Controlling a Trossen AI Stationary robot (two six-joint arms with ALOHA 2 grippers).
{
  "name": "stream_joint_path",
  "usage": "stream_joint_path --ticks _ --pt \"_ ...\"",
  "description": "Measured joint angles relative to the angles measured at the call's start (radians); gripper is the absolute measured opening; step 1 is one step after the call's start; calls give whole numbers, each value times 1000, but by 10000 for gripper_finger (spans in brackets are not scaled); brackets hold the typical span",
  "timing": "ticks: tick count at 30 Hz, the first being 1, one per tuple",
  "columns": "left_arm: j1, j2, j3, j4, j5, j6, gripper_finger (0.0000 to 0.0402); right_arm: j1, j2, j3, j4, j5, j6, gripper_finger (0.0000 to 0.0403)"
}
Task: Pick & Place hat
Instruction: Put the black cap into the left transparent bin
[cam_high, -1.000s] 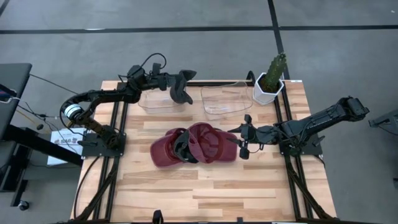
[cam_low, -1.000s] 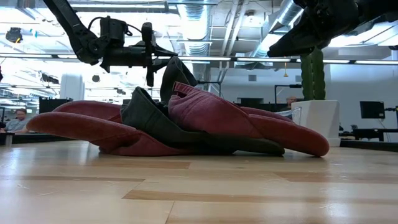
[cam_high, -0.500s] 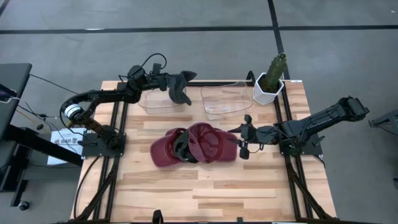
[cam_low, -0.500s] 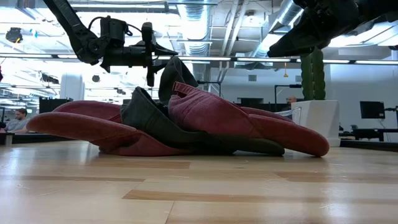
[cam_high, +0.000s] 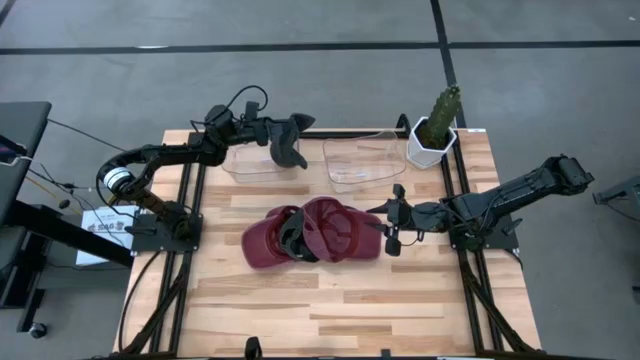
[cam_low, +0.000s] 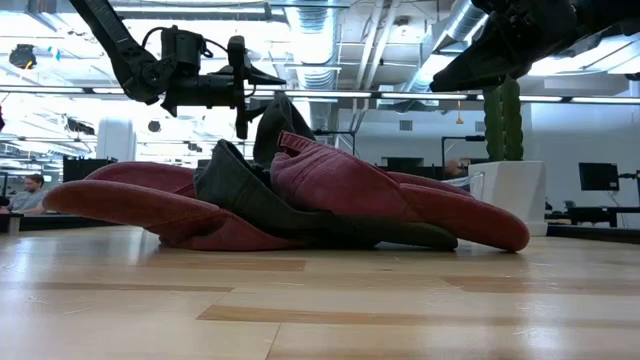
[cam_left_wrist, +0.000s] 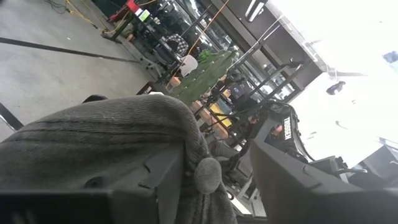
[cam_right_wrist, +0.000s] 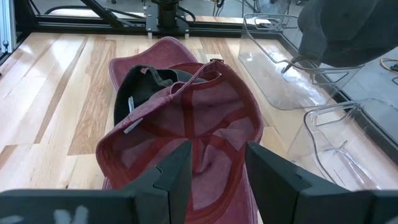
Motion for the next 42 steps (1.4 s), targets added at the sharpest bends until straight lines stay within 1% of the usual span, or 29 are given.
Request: stream_joint_path --ticks 4,9,17,27,31,37,42 --pt "0 0 0 0 0 23 188 0 0 0 0 0 0 140" --pt "0 0 0 -11 0 35 184 0 0 0 0 0 0 140" --pt "0 0 0 -88 3 133 180 0 0 0 -1 0 0 140" --pt "19 0 0 -91 5 141 177 0 0 0 -1 0 0 140" --pt "32 0 0 -96 33 161 177 0 0 0 -10 0 1 140" --pt "40 0 0 -109 35 165 177 0 0 0 -24 0 8 140" --pt "59 0 0 -111 74 189 177 0 0 0 -24 0 9 140"
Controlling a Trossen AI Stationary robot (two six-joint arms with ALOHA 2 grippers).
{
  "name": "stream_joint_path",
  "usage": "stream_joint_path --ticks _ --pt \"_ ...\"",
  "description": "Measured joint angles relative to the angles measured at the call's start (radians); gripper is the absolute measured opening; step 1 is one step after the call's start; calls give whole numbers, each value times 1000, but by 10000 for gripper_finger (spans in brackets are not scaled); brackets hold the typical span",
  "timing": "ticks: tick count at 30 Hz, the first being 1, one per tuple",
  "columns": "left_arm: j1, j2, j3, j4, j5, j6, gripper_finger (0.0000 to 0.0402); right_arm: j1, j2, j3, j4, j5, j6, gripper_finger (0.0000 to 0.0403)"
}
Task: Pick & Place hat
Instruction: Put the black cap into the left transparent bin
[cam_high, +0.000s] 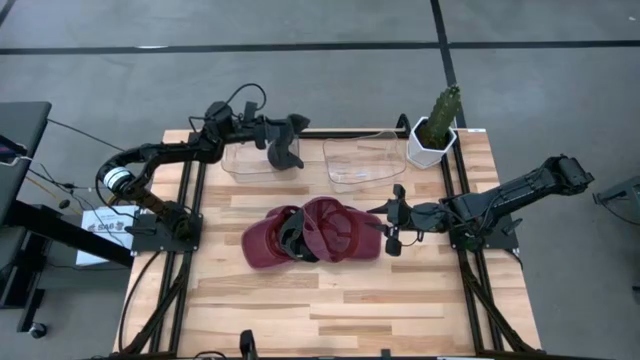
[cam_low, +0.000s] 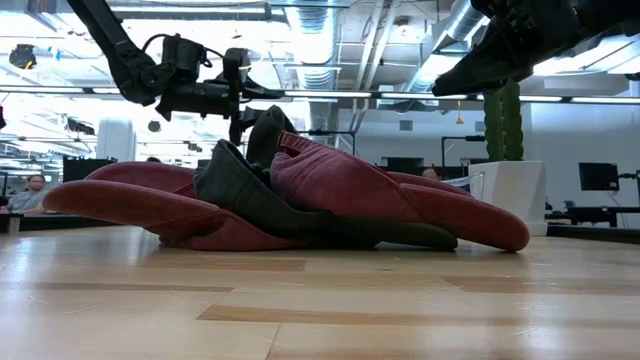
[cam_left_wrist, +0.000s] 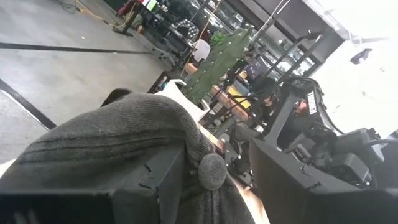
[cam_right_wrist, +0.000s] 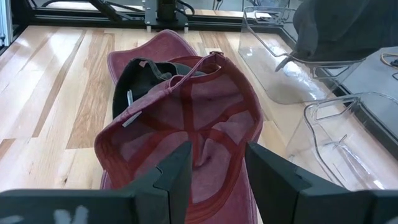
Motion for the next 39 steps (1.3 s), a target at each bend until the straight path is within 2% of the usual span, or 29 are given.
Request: stream_joint_path --ticks 12,17,21,25,33,39 --pt "41 0 0 -29 61 35 177 0 0 0 -1 0 8 140" --pt "41 0 0 -129 48 128 177 0 0 0 -20 0 19 140" --pt "43 -2 0 -137 26 161 177 0 0 0 -27 0 27 140" --pt "61 -51 0 -202 18 207 177 0 0 0 -28 0 29 140" --pt "73 -266 0 -538 -135 389 177 0 0 0 -32 0 29 140" --pt "70 -377 0 -712 -251 421 177 0 0 0 -30 0 29 140"
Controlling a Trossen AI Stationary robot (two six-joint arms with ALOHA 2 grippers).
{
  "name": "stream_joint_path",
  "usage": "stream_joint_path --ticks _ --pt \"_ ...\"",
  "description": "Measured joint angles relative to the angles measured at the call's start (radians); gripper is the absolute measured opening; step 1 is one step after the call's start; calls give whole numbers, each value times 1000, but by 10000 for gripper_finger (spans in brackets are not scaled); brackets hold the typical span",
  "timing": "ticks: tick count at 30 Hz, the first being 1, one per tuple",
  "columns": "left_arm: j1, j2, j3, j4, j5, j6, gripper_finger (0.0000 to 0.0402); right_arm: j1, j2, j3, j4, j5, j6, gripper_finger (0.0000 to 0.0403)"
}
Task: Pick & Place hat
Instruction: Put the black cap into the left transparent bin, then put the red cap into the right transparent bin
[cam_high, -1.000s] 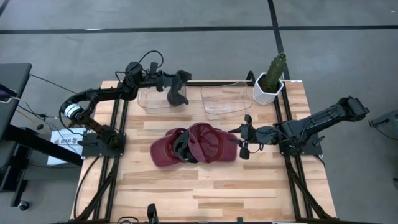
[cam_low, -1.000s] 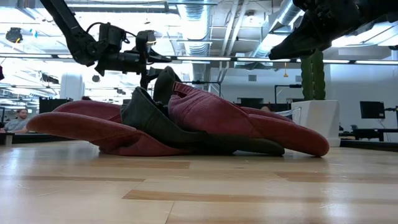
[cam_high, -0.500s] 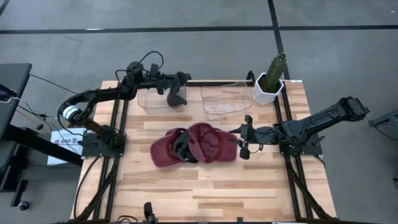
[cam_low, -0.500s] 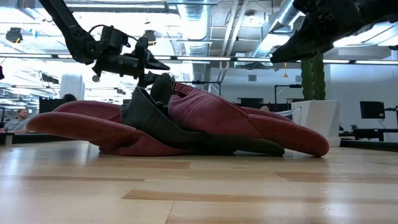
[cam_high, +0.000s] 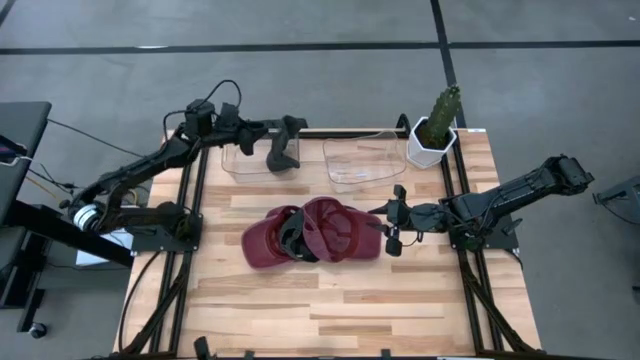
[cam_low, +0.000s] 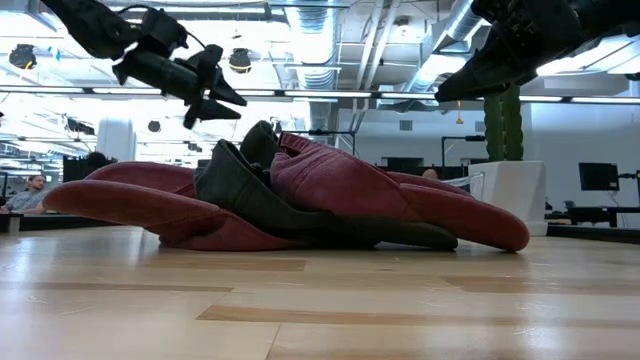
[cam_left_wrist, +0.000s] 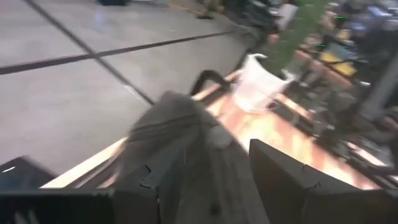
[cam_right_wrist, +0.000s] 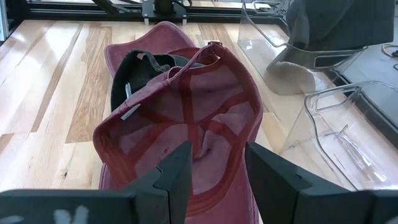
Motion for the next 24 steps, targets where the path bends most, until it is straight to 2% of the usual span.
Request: stream_joint_path --ticks 6,10,13,20,24 --pt "-55 -71 0 -158 -150 38 177 0 0 0 3 0 0 140" --pt "-160 -91 0 -236 -289 95 177 0 0 0 3 0 0 140" --pt "-261 -96 0 -270 -347 104 177 0 0 0 3 0 0 140" --pt "-548 -95 -63 -255 -355 92 177 0 0 0 0 0 1 140" --pt "-732 -95 -138 -122 -358 36 177 0 0 0 -22 1 22 140"
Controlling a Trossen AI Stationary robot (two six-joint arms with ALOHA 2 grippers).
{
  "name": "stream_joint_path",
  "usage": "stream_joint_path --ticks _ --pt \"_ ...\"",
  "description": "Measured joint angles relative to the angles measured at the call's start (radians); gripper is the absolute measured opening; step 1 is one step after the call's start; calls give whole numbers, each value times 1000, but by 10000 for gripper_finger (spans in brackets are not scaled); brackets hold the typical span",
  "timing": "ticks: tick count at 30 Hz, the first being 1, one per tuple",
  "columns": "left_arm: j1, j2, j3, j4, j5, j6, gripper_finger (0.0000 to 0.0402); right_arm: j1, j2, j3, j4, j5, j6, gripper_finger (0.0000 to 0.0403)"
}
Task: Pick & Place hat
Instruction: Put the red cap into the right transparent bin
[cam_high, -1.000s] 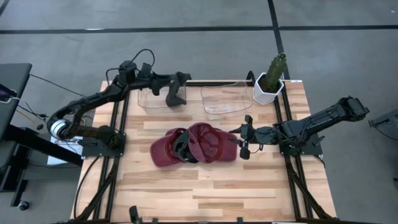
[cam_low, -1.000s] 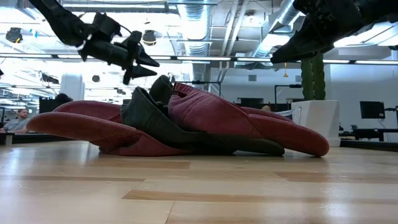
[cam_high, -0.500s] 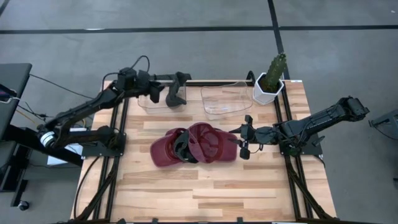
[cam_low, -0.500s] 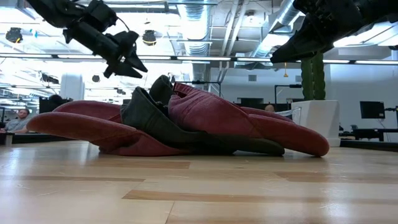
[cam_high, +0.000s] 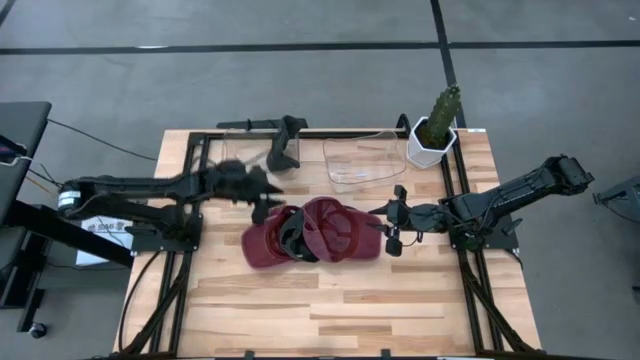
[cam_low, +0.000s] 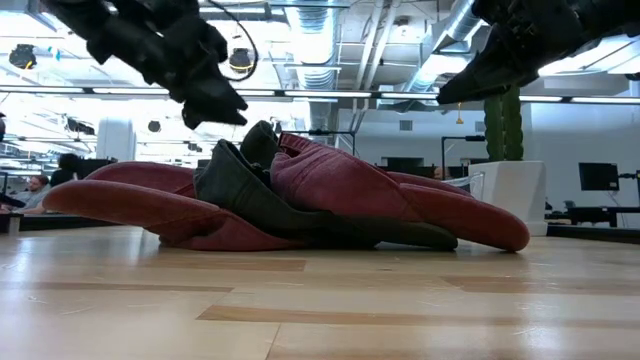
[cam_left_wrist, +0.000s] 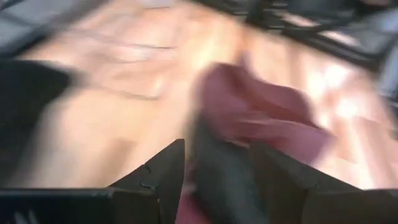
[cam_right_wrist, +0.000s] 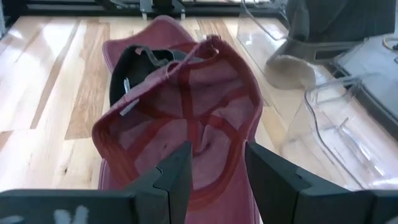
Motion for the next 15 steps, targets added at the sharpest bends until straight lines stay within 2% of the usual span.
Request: stream_joint_path --ticks 3,6,9,12,15 --pt "-131 0 -36 96 -55 -26 177 0 0 0 -18 0 16 140" --pt "-250 0 -48 120 -185 -32 177 0 0 0 -51 16 36 140" --pt "-344 0 -60 120 -297 -77 177 -2 0 0 -102 77 63 140" --pt "-409 19 -78 125 -393 -110 177 -18 0 0 -182 129 127 140" --pt "-432 43 -82 125 -453 -115 177 -54 0 -9 -225 132 197 140"
